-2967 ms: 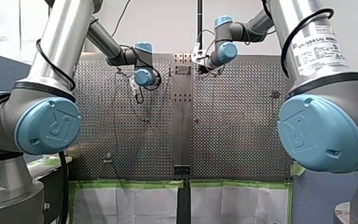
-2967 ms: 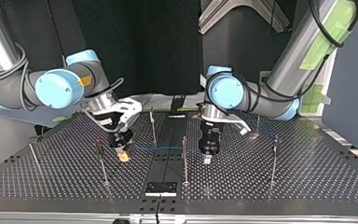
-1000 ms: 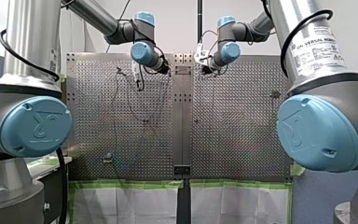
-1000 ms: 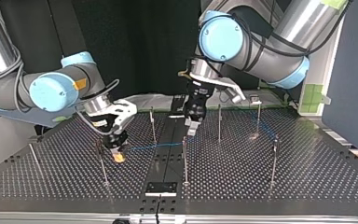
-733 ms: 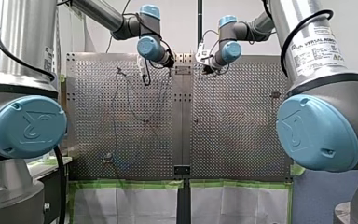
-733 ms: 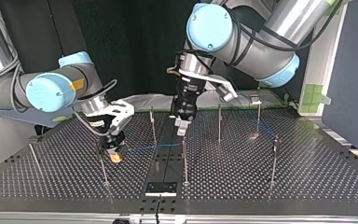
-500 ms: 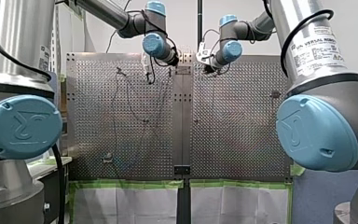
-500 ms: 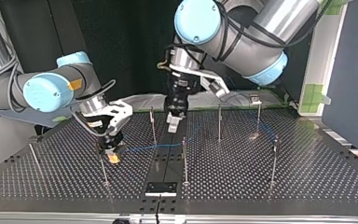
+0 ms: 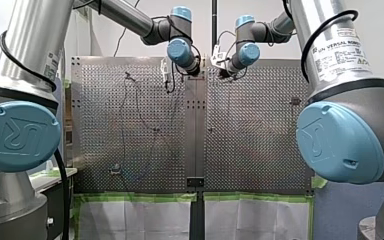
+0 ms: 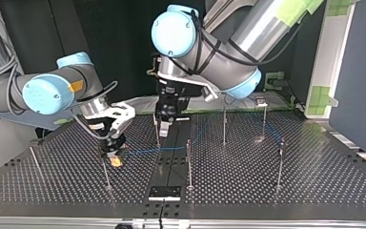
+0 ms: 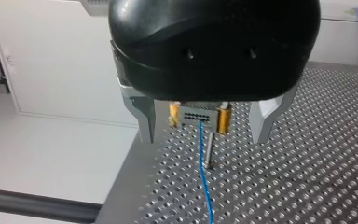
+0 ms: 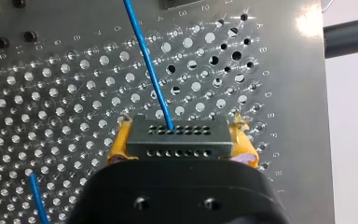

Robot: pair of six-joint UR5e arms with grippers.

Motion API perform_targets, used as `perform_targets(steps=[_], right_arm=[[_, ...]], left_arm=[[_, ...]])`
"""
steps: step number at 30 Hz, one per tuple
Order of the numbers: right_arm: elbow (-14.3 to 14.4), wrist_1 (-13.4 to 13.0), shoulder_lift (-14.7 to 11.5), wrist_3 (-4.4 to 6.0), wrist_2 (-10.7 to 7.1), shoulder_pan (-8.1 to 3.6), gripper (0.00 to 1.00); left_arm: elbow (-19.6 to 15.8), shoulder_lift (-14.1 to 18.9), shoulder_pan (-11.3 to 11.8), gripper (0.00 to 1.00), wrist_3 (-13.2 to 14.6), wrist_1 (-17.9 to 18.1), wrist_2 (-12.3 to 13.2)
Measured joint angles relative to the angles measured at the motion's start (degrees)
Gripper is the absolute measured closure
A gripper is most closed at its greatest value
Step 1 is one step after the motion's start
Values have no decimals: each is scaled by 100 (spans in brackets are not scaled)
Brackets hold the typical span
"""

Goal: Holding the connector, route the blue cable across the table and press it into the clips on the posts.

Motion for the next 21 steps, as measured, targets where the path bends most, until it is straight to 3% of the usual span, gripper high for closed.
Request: perform_targets(steps=[6, 21], right_arm=[[-1, 1, -4, 0, 0, -3, 100], [0, -8, -2, -2, 0, -9, 100]], left_arm=[[274, -276, 71, 0, 51, -140, -186], [1058, -997, 187, 0, 49, -161, -187]])
